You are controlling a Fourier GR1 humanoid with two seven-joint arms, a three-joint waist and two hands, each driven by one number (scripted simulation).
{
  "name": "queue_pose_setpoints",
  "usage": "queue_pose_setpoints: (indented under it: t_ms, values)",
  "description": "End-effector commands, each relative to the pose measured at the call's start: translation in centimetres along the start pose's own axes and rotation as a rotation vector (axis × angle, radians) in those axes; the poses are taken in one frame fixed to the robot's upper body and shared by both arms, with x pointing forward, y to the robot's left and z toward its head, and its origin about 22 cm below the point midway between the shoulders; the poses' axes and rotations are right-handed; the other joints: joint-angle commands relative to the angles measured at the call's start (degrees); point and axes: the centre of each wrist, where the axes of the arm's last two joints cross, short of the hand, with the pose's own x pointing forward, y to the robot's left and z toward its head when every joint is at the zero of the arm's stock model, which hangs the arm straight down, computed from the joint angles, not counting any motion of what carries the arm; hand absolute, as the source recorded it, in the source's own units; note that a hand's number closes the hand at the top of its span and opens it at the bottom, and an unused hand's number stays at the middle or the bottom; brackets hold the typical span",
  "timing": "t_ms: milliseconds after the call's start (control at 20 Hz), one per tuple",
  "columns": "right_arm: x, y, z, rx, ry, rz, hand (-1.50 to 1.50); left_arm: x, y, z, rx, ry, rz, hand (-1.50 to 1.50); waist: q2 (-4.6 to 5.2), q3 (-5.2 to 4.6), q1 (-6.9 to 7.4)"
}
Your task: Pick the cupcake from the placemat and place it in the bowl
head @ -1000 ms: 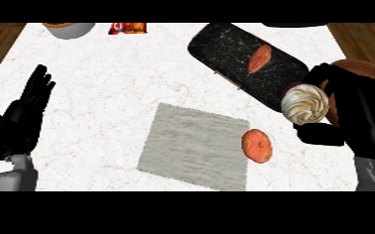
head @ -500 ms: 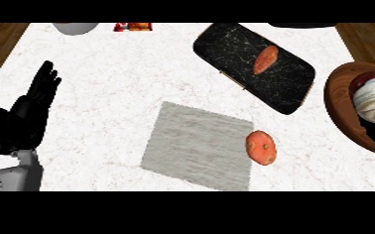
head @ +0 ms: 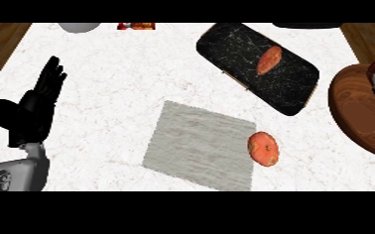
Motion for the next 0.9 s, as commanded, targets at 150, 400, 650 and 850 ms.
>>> queue_pose_setpoints:
  t_ms: [150, 400, 650, 850]
  values:
    - [-4.2, 1.1, -4.6, 0.002, -0.003, -0.004, 1.50, -1.4, -1.1, 0.5, -0.018, -0.002, -0.020, 0.00, -0.01, -0.02, 0.17]
    - [-9.4, 1.9, -4.3, 0.171, 0.173, 0.290, 1.50, 0.2, 0.0, 0.0, -0.028, -0.020, 0.003, 0.00, 0.58, -0.10, 1.26]
    - [-13.6, 3.0, -5.2, 0.253, 0.264, 0.058, -1.50, 0.1, -0.5, 0.6, -0.021, -0.005, 0.012, 0.00, 0.20, 0.06, 0.90]
    - [-15.5, 4.4, -4.5, 0.312, 0.164, -0.011, -1.50, 0.6, -0.7, -0.4, -0.017, -0.004, -0.006, 0.00, 0.23, 0.07, 0.49]
